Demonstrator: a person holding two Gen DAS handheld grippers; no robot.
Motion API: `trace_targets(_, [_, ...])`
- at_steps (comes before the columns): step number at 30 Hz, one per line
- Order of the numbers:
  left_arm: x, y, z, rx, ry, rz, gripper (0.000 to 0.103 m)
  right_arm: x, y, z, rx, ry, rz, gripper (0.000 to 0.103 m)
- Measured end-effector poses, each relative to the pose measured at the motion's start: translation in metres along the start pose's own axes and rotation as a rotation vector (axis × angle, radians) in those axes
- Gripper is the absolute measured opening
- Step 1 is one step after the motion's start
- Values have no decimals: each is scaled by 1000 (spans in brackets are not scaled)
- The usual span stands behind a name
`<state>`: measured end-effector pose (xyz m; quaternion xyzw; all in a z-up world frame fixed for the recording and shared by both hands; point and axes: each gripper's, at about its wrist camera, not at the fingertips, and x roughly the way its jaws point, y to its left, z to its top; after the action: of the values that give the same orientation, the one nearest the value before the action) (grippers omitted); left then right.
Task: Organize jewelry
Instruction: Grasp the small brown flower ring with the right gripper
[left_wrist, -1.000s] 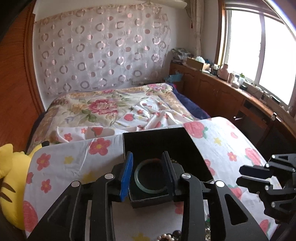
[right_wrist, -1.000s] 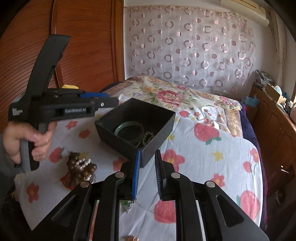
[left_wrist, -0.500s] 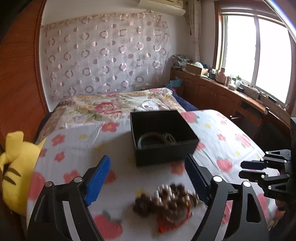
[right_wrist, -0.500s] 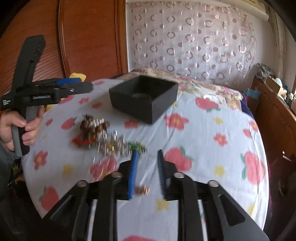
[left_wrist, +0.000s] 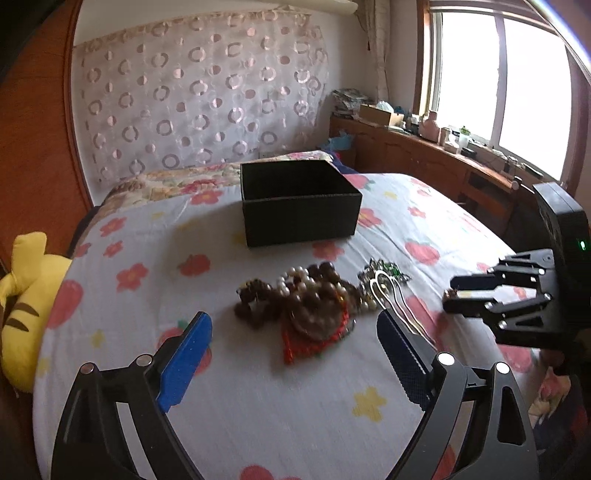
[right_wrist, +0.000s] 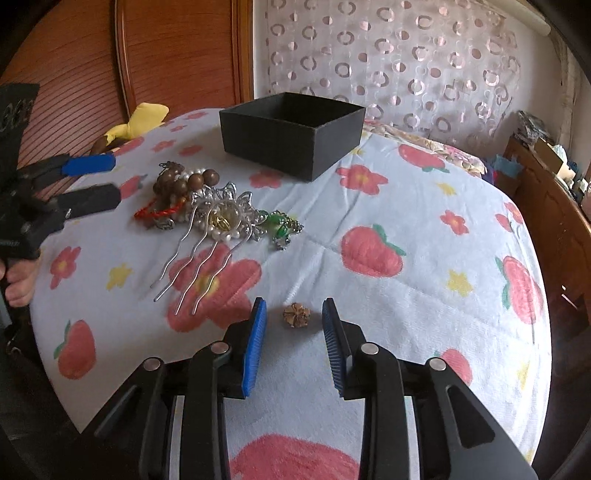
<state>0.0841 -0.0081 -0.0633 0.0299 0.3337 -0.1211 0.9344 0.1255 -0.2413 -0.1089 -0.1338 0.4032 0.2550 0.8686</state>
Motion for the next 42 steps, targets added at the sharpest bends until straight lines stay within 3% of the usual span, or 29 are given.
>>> trace_targets(2, [0, -1, -2, -3, 8, -2, 87, 1, -1, 2, 0, 0, -1, 34])
trace_targets(4, [2, -1, -3, -10, 14, -3, 87, 1, 1, 2, -15, 1, 9, 19])
trace_targets(5, [2, -2, -4, -15, 17, -8, 87, 1, 3, 3, -23, 1, 15, 17])
trace_targets(15, [9, -28, 1, 20, 53, -65, 87, -10, -17, -5, -5, -27, -13, 17])
trace_targets(19, [14, -42, 7, 35, 69, -122, 87, -17, -31, -7, 18, -45, -26, 17])
trace_targets(20, [16, -44, 8, 38, 74, -129, 86, -17, -33, -7, 21, -46, -29, 17])
trace_targets(22, [21, -50, 11, 44, 89, -145, 71, -17, -39, -9, 33, -47, -30, 17])
trace_targets(25, [29, -54, 12, 35, 122, -176, 62, -12, -43, -14, 53, -44, -27, 17])
trace_targets(35, [53, -65, 10, 14, 200, -184, 51, -9, -45, -15, 68, -32, -20, 17])
trace_targets(39, [62, -67, 12, 8, 215, -185, 39, -7, -43, -14, 67, -33, -23, 17])
trace_targets(42, [66, -71, 16, 24, 215, -160, 36, -7, -43, -14, 75, -34, -20, 17])
